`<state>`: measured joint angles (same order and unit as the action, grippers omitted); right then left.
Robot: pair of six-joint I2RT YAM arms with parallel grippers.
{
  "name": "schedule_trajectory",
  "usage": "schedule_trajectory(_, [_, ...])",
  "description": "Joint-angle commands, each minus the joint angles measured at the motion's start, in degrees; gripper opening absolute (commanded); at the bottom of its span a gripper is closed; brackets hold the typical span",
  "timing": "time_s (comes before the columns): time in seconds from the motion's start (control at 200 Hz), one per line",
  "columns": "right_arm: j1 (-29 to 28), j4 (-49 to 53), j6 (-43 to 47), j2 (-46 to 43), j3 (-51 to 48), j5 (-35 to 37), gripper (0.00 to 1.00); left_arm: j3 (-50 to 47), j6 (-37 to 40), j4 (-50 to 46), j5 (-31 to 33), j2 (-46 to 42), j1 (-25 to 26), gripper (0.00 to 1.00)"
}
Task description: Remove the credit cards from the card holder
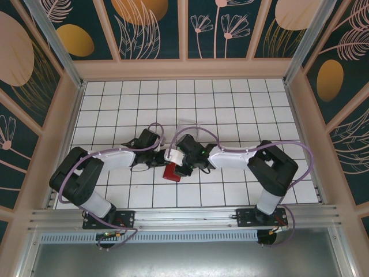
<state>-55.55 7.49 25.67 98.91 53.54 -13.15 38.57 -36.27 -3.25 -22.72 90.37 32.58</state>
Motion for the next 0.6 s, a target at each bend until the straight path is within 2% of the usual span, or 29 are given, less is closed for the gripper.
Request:
schedule_trajectory(0.0, [-0.66,0.7,-0.1,3.39,1.47,-0.09,0.29,-1.17,0.76,-2.99,1.81,-0.27,1.12,0.11])
schedule_trajectory(0.32, [-0.72,-0.25,0.17,4.28,3.15,-1.53,0.17,-3.06,0.14,-3.16,2.19,-1.69,1.1,0.09])
schedule_trajectory(0.596, [-0.7,-4.71,-2.11,2.11,0.86,-1.88,0.13,-3.31,0.41,-3.83,3.54,-1.58,1.16,0.07])
